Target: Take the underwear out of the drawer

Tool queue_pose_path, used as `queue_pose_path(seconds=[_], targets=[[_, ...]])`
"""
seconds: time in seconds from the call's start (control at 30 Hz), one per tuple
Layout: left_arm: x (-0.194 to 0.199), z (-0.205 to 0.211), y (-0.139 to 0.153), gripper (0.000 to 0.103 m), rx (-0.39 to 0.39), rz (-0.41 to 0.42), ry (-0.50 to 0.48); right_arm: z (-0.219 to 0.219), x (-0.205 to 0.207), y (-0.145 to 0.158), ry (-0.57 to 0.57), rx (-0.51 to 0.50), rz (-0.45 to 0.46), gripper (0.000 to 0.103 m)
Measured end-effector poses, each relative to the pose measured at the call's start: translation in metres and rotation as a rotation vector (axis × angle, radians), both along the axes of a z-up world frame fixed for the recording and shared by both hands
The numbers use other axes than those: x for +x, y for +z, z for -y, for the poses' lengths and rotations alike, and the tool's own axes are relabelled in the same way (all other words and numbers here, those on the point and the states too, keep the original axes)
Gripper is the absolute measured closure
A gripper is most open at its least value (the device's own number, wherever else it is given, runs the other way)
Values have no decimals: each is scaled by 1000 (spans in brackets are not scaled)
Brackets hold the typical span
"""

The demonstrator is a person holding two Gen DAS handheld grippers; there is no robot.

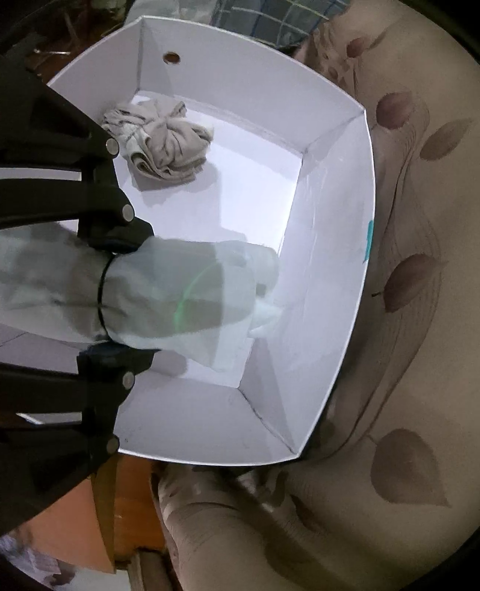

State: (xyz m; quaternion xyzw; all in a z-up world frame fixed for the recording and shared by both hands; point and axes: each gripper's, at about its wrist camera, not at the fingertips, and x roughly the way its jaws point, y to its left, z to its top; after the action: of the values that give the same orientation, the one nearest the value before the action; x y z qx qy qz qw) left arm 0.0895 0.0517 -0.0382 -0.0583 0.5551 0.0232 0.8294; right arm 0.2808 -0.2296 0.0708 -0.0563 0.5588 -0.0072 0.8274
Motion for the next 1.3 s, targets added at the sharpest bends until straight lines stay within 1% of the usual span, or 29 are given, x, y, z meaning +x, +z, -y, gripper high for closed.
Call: queue_pose_path(seconds=[0.13,0.2,0.27,0.37,0.47,0.57,0.6,0.7,0.73,0.87,0.9,1.0,1.1,1.23,1.3], targets=[[0,0,0,47,-2,-1,-1,5,0,-10,-14,2,-18,62],[0,0,0,47,-3,2,2,6,-2,-10,-21,-2,-8,62],[0,0,-1,47,-2,0,-3,7,-7,-4,-27,13,6,61],[1,3,-2,47,13,-9,-10,4,-18,9,-14,7,26,59],[0,4,-3,47,17,-11,-5,5,-45,29,7,18,64,58],[1,4,-5,47,19,-19,-4,10,-79,44,21,58,70,57],[1,5,-5,47,16,-23,-6,12,-92,47,25,58,62,56],[2,6,-7,47,19,-34,-8,18,-124,47,31,40,26,45],[2,6,-7,47,17,-37,-9,22,-137,45,35,32,8,44],[2,8,-8,47,22,-40,-11,37,-181,23,39,26,-70,44],[2,9,-7,47,27,-39,-10,42,-191,11,34,38,-107,44],[2,10,-8,47,30,-44,-8,51,-209,-19,3,44,-180,44],[2,9,-9,47,31,-46,-6,60,-222,-55,-50,66,-255,44],[2,6,-7,47,23,-41,-1,73,-233,-100,-157,135,-354,44],[2,5,-7,47,22,-41,0,75,-236,-116,-196,167,-375,44]])
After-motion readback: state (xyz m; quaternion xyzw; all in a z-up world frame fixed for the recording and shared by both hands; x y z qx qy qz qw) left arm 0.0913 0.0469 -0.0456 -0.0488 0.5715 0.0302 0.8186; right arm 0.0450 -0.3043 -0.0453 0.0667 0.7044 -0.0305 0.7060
